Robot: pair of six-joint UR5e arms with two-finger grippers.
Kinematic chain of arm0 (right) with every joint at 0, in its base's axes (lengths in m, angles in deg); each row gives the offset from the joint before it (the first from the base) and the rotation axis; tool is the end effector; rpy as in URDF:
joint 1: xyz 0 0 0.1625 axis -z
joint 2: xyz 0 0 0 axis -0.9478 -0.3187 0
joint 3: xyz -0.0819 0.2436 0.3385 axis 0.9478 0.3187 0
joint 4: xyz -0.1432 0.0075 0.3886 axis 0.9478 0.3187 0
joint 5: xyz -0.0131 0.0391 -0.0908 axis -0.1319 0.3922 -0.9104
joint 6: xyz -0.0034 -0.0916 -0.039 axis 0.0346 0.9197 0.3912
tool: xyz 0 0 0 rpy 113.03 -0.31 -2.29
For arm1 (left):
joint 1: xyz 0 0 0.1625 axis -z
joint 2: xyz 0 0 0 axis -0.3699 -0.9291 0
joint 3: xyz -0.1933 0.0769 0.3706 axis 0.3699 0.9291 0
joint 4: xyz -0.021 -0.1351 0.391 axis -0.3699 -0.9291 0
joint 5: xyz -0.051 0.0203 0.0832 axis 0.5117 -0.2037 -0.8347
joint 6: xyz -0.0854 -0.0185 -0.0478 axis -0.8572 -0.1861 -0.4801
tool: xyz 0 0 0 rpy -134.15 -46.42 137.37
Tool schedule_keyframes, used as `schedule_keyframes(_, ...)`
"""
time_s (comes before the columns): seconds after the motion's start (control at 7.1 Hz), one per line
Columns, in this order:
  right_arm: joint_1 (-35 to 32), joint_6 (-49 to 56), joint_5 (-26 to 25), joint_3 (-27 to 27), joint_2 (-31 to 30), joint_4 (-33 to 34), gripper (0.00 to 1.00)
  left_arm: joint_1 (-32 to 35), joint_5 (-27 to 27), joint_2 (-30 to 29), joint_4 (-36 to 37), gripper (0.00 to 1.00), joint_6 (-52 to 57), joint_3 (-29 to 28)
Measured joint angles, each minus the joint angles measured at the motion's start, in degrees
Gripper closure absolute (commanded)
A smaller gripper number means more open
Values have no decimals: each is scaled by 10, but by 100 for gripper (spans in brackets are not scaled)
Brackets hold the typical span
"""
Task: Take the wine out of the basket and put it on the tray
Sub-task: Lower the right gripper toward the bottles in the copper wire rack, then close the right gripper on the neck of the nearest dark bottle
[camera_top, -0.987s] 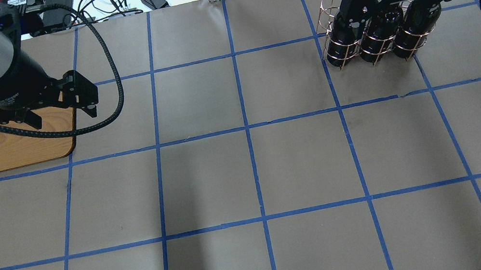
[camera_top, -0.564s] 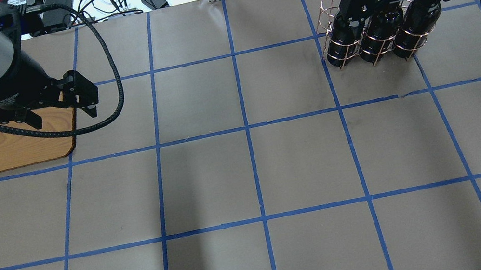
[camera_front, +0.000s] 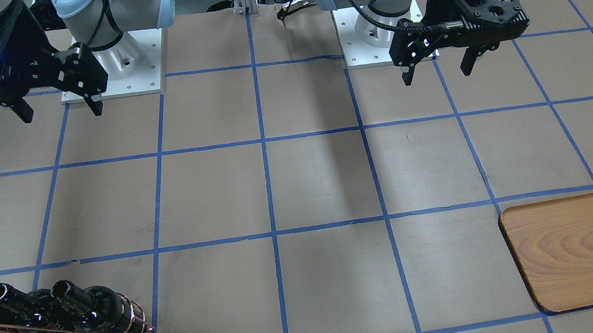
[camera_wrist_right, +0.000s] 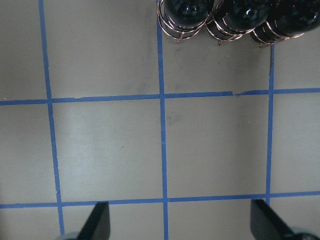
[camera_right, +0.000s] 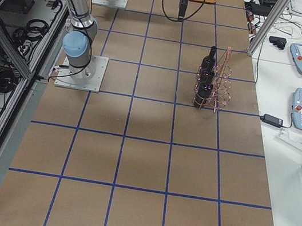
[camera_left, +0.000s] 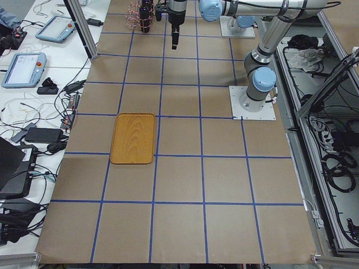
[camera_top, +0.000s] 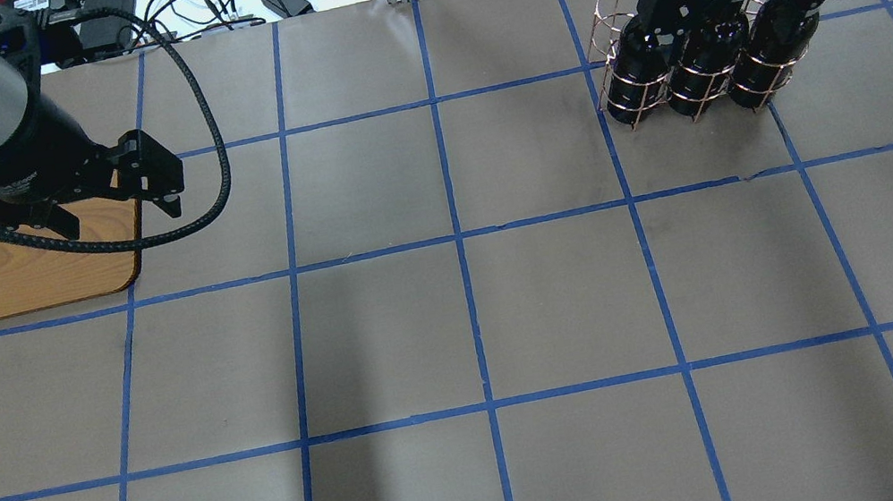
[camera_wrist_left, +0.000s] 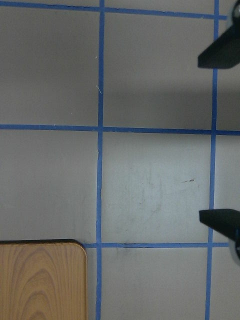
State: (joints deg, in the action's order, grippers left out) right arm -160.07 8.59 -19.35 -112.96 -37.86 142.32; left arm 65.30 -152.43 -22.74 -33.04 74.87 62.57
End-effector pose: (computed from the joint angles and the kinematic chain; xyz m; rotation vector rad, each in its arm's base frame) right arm 0.1212 -0.4898 0.5397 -0.0417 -3.1350 0.0454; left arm -0.1066 -0.4579 0.4960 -0.0485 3.1040 -0.1355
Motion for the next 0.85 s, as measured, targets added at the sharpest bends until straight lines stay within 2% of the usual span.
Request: schedule_keyframes(0.85,73,105,5,5,20,57,0,-1,-1,2,0,0,5,0)
